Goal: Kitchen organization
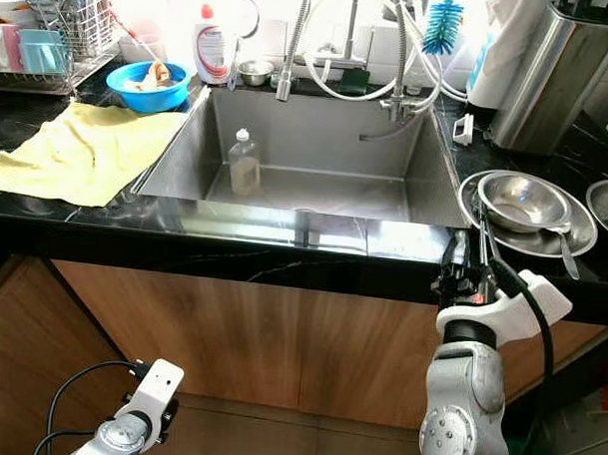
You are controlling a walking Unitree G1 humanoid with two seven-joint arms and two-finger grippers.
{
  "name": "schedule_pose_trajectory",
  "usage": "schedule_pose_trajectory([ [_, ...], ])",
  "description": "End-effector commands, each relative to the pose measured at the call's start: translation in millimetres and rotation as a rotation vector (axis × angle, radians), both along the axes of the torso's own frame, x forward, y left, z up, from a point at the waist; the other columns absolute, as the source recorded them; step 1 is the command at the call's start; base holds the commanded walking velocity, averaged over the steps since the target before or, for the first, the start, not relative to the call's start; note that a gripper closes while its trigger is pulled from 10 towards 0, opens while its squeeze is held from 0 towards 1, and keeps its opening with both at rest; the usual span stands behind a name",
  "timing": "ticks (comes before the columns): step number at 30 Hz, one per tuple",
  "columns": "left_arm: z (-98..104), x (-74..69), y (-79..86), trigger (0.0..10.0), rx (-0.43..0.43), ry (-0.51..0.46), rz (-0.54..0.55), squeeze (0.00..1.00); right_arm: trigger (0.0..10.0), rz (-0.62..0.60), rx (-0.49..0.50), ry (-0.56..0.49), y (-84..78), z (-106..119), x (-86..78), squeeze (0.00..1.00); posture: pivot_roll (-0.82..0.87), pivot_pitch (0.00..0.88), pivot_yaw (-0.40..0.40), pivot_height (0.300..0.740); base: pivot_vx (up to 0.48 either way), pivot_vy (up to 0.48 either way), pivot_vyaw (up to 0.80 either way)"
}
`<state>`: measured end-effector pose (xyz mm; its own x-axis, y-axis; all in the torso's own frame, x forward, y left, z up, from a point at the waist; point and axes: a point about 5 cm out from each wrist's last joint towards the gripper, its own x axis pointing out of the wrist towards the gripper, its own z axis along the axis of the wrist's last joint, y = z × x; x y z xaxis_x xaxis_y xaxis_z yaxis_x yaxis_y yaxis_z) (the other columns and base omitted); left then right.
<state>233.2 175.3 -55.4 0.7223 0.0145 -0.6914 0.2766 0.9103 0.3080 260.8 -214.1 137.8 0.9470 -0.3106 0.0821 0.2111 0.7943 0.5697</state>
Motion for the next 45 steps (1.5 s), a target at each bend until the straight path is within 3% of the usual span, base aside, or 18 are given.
schedule_pose_trajectory([
  [1,-0.1,-0.2,3.8,10.0,0.011,0.008,0.014,0.00,9.3,0.001,0.020,-0.013,0.2,0.7,1.3,0.00,-0.06,0.000,-0.015,0.740,0.000,0.000,0.00],
  [2,-0.1,-0.2,3.7,10.0,0.011,0.008,0.014,0.00,7.8,-0.001,0.023,-0.016,-0.2,1.0,1.8,0.00,-0.06,0.000,-0.015,0.740,0.000,0.000,0.00],
  [3,-0.1,-0.2,3.8,10.0,0.011,0.008,0.014,0.00,5.0,-0.002,0.025,-0.017,-0.5,1.2,2.1,0.00,-0.06,0.000,-0.014,0.740,0.000,0.000,0.00],
  [4,-0.2,-0.3,3.8,10.0,0.011,0.009,0.014,0.00,5.0,-0.003,0.027,-0.018,-0.9,1.3,2.5,0.00,-0.06,0.000,-0.014,0.740,0.000,0.000,0.00],
  [5,-0.2,-0.3,3.9,10.0,0.011,0.009,0.014,0.00,2.8,-0.003,0.031,-0.021,-0.9,1.4,2.8,0.00,-0.06,0.000,-0.014,0.740,0.000,0.000,0.00],
  [6,-0.2,-0.3,3.9,10.0,0.011,0.009,0.014,0.00,2.8,-0.003,0.031,-0.021,-0.9,1.4,2.8,0.00,-0.06,0.000,-0.014,0.740,0.000,0.000,0.00],
  [7,-0.3,-0.4,3.9,10.0,0.012,0.009,0.014,0.00,0.0,-0.004,0.037,-0.024,-0.9,1.6,3.2,0.00,-0.06,0.000,-0.014,0.740,0.000,0.000,0.00],
  [9,-0.3,-0.5,3.9,10.0,0.012,0.009,0.014,0.00,0.4,-0.004,0.039,-0.024,-1.0,1.6,3.5,0.00,-0.06,0.000,-0.014,0.740,0.000,0.000,0.00],
  [10,-0.3,-0.4,3.9,10.0,0.011,0.009,0.014,0.00,1.1,-0.004,0.041,-0.024,-0.9,1.6,3.6,0.00,-0.06,0.000,-0.014,0.740,0.000,0.000,0.00],
  [15,-0.3,-0.5,3.9,10.0,0.011,0.008,0.016,0.00,1.4,-0.005,0.044,-0.025,-1.1,1.4,4.0,0.00,-0.06,0.000,-0.016,0.740,0.000,0.000,0.00],
  [45,-0.4,-0.7,4.8,10.0,0.015,0.009,0.017,0.00,0.3,0.010,0.017,-0.009,1.1,-0.9,5.4,0.00,-0.06,0.000,-0.018,0.740,0.000,0.000,0.00],
])
